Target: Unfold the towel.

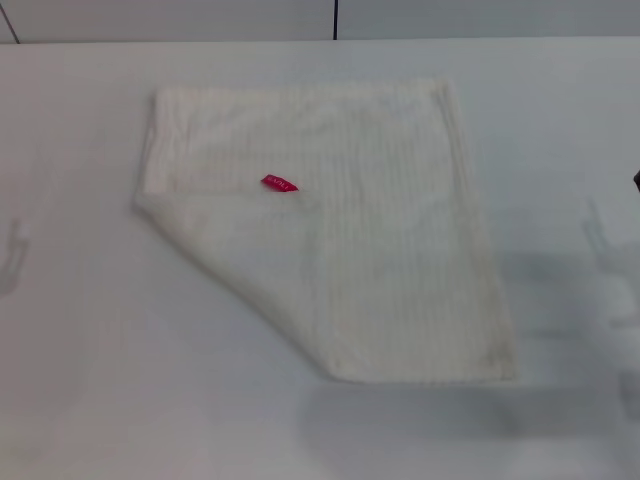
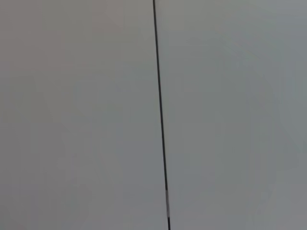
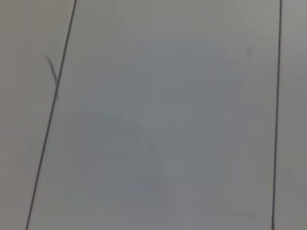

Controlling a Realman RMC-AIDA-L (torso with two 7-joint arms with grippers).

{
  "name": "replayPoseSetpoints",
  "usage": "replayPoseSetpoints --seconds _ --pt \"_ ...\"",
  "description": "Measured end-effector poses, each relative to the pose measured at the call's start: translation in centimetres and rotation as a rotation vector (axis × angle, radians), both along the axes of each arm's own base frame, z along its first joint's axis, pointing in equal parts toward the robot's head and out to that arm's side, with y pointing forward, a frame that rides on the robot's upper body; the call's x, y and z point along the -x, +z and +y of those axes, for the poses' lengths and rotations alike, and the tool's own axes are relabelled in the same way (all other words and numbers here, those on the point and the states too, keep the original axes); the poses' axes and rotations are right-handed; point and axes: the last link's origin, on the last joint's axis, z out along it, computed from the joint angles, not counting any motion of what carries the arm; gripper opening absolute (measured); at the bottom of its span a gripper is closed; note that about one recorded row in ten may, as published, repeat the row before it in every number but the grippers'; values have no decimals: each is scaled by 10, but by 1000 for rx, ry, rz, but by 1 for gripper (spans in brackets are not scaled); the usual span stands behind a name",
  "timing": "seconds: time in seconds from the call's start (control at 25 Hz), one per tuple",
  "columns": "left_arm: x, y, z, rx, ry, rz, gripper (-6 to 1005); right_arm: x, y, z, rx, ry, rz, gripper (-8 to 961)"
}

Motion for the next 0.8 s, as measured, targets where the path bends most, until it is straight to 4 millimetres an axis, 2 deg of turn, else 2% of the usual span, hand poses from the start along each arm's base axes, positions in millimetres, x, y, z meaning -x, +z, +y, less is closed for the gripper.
replayPoseSetpoints --seconds 0.44,0.64,0.8 --pt "-4 -3 5 18 -20 1 794 6 -8 7 41 -5 51 735" --pt "-15 -6 26 62 -42 -13 789 22 -12 33 140 -27 143 734" --pt "-33 -15 53 160 -63 33 786 48 -5 70 276 -71 213 733"
